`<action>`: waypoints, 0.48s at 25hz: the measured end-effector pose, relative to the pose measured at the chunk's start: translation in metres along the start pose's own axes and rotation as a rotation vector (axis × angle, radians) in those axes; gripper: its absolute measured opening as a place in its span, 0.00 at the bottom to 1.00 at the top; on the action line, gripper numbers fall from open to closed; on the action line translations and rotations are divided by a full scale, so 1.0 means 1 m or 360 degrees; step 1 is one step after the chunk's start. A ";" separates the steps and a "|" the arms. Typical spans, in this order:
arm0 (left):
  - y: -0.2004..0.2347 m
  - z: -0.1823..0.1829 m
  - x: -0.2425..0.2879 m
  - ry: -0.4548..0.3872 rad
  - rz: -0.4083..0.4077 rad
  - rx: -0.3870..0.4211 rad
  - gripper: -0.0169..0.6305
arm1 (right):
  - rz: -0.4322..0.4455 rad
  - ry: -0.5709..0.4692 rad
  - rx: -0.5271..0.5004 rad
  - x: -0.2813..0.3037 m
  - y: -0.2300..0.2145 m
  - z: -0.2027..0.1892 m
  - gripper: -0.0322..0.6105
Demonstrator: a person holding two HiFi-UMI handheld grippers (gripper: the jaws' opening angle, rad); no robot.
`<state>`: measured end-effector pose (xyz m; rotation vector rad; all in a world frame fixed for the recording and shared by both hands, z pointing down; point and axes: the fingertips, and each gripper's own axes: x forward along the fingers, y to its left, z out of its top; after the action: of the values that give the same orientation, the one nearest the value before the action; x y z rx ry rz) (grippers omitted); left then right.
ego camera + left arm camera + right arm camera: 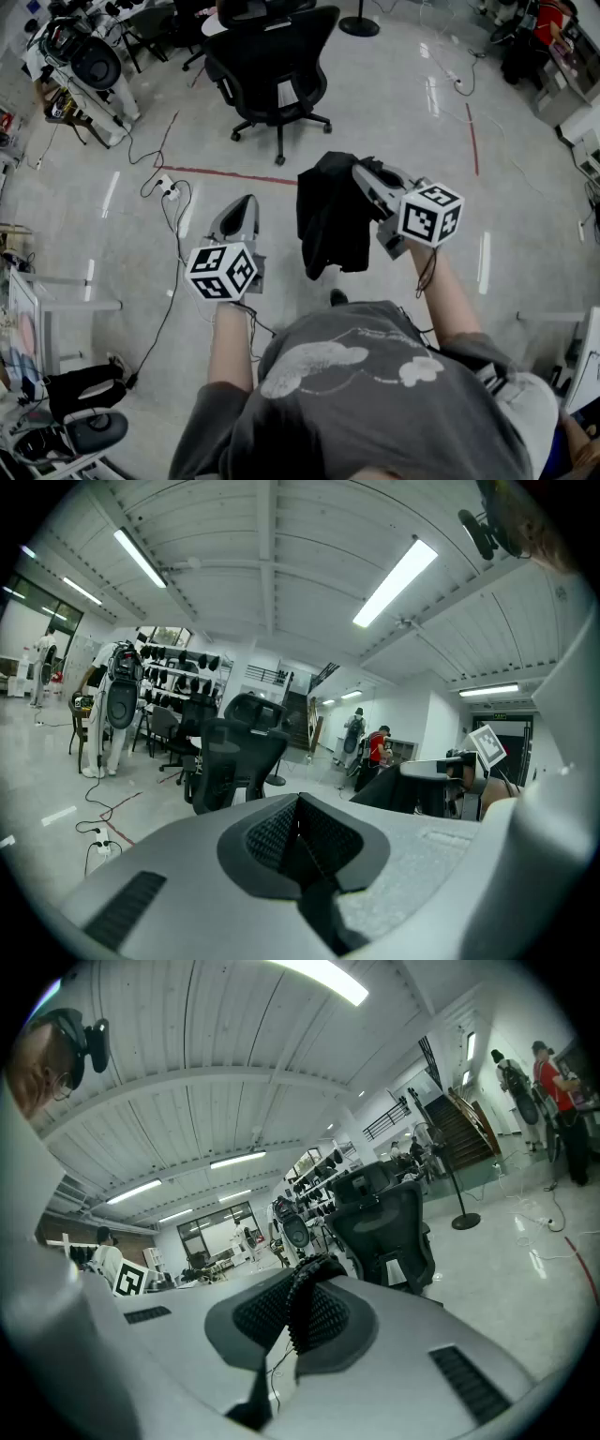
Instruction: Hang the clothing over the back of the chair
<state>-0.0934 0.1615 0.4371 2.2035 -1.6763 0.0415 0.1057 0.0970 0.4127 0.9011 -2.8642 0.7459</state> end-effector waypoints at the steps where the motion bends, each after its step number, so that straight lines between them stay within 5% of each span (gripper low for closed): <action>1: 0.000 0.000 0.001 -0.0002 0.0004 -0.0001 0.03 | 0.0009 0.0000 -0.0001 -0.001 0.000 0.000 0.05; 12: 0.001 -0.007 0.017 0.0013 0.0050 -0.0042 0.03 | 0.0054 -0.0021 -0.0022 0.001 -0.013 0.006 0.05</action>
<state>-0.0882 0.1478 0.4485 2.1550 -1.6978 0.0364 0.1127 0.0847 0.4131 0.8614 -2.8996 0.7244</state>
